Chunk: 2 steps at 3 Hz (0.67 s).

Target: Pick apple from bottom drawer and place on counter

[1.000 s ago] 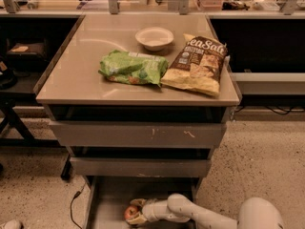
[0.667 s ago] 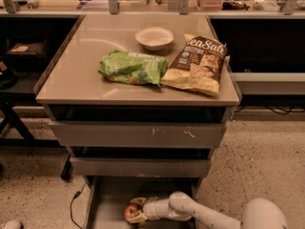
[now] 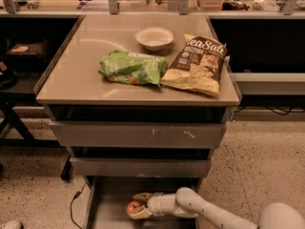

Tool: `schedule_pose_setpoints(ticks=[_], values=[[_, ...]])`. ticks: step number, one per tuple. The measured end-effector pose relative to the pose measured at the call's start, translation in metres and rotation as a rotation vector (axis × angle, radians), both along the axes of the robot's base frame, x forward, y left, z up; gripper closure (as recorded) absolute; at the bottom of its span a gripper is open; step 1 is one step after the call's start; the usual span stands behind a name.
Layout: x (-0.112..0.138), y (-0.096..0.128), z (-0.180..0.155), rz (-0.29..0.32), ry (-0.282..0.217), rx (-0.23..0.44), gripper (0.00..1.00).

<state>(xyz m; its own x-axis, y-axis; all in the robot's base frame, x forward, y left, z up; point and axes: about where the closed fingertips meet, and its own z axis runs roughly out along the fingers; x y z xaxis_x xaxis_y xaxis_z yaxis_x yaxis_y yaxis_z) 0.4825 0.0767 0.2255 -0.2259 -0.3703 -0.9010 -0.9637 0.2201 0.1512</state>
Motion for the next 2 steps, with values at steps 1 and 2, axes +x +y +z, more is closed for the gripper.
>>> schedule_pose_setpoints(ticks=[1, 2], values=[[-0.002, -0.015, 0.033, -0.018, -0.01, -0.004, 1.0], [-0.013, -0.027, 0.083, -0.009, -0.049, -0.032, 1.0]])
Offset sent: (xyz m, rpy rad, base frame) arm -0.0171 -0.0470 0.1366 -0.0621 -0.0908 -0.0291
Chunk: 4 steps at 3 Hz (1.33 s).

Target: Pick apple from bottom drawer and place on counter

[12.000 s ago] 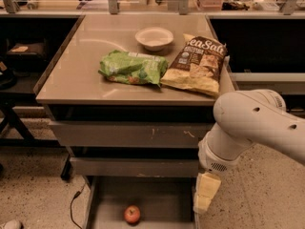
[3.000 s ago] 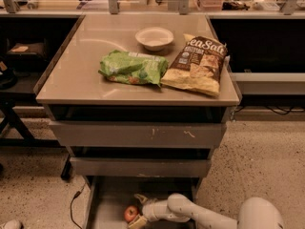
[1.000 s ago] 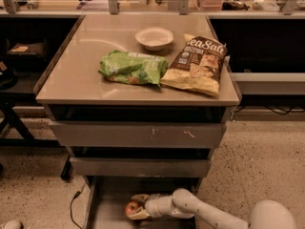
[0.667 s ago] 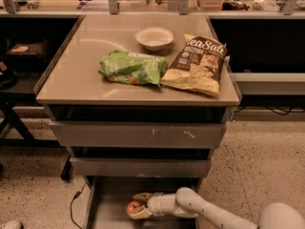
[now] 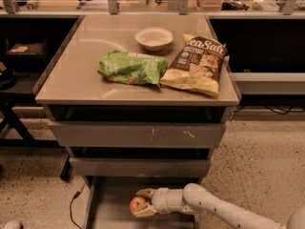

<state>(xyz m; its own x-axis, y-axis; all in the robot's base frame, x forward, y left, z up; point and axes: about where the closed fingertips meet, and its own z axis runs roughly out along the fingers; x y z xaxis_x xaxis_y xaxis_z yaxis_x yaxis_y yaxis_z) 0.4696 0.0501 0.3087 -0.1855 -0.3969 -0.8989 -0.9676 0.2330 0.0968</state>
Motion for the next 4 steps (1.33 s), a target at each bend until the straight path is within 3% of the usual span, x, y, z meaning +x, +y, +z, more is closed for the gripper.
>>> schedule_pose_setpoints(ticks=[2, 4], values=[[-0.004, 0.001, 0.019, 0.011, -0.003, -0.024, 1.0], [-0.019, 0.009, 0.088, -0.014, 0.011, -0.087, 1.0]])
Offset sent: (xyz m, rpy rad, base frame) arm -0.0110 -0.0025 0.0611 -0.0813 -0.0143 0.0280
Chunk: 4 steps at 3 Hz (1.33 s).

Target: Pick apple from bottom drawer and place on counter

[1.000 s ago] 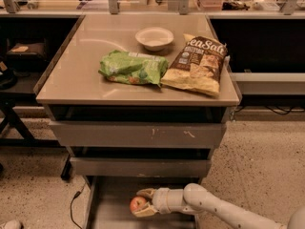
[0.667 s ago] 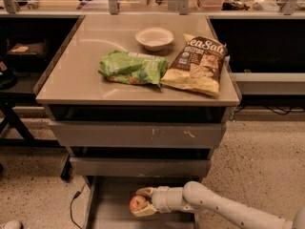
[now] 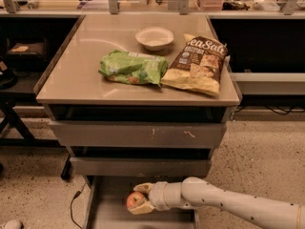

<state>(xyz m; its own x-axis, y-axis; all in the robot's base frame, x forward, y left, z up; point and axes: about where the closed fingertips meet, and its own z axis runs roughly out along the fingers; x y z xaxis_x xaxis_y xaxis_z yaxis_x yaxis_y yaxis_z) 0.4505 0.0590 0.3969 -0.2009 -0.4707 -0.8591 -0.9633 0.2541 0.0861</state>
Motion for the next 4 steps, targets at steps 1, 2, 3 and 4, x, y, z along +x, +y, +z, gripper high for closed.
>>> schedule_pose_setpoints(ticks=[1, 2, 3, 4], values=[[0.001, 0.01, 0.041, 0.017, -0.033, 0.007, 1.0], [0.001, 0.01, 0.041, 0.017, -0.033, 0.007, 1.0], [-0.002, 0.017, 0.067, 0.03, -0.052, 0.006, 1.0], [-0.01, 0.039, 0.106, 0.074, -0.063, 0.014, 1.0]])
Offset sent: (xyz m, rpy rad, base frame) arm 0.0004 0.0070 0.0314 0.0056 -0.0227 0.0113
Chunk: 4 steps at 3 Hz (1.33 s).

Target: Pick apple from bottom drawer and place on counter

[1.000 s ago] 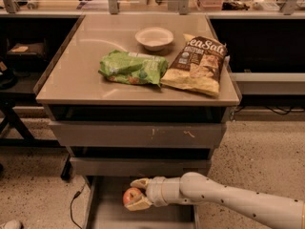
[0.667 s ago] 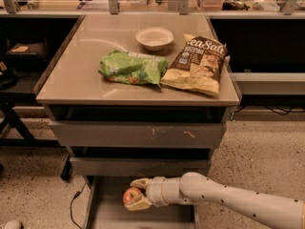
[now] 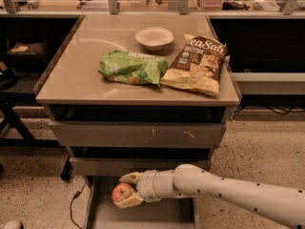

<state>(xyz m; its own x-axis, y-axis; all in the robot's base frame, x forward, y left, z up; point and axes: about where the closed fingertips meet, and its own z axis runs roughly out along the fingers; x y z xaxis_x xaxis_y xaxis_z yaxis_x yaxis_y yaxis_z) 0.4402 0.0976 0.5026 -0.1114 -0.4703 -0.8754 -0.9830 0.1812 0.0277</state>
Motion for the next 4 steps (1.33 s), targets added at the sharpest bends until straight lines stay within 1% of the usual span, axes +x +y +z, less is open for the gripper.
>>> schedule_pose_setpoints(ticks=[1, 2, 3, 4], values=[[-0.001, 0.019, 0.035, 0.052, -0.011, 0.007, 1.0], [0.0, 0.04, 0.079, 0.136, -0.054, 0.008, 1.0], [0.0, 0.04, 0.079, 0.136, -0.054, 0.008, 1.0], [-0.005, 0.048, 0.114, 0.173, -0.083, 0.015, 1.0]])
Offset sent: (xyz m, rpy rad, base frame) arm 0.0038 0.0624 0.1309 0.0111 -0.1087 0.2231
